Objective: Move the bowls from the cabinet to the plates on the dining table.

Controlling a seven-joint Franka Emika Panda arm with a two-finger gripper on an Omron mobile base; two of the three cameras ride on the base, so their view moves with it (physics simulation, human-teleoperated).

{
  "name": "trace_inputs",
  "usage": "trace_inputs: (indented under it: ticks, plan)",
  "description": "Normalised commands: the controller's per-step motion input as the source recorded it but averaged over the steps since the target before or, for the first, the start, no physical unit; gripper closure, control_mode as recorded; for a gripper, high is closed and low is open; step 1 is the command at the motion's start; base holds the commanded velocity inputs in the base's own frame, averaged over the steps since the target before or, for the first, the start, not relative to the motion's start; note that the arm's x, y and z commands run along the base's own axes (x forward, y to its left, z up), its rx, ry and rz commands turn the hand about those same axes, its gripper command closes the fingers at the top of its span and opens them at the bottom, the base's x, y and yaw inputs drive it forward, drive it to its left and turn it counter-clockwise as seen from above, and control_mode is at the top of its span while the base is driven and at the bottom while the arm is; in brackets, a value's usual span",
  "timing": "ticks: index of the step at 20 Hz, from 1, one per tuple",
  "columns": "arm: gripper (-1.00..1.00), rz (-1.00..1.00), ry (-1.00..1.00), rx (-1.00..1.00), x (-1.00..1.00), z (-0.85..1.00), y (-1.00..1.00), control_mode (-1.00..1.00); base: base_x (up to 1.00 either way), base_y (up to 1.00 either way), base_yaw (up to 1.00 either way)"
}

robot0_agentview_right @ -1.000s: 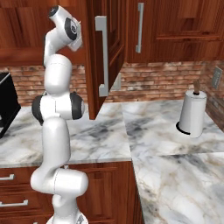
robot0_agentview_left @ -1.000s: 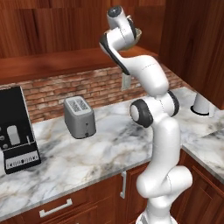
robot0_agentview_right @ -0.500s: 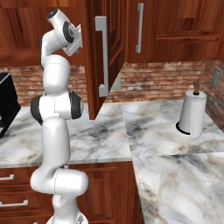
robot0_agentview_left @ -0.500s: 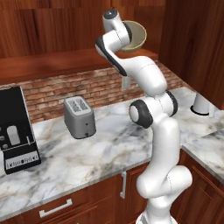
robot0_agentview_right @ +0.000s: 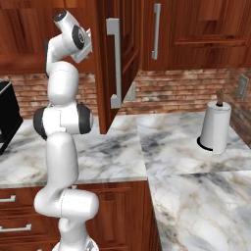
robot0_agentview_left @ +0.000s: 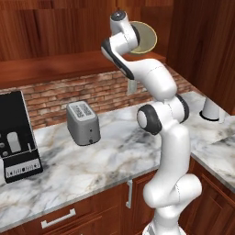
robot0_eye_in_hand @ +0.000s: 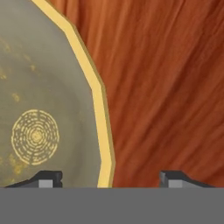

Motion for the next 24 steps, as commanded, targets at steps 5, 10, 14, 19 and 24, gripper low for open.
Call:
trace_inputs:
  ticks: [5,10,14,19,24]
  plan:
    - [1.00,0.09,0.00,0.00,0.16,-0.17,0.00,-1.00,0.00,0.00,0.00]
    - [1.00,0.08,0.00,0.00,0.01,-0.01,0.00,-1.00,0.00,0.00,0.00]
    - [1.00,0.08,0.00,-0.01,-0.12,0.00,0.01,-1.00,0.00,0.00,0.00]
    - [1.00,0.10,-0.05,-0.09,-0.70,0.12,0.09,-1.00,0.00,0.00,0.00]
    - [1.00,0.11,-0.05,-0.13,-0.83,0.01,0.20,-1.00,0.00,0.00,0.00]
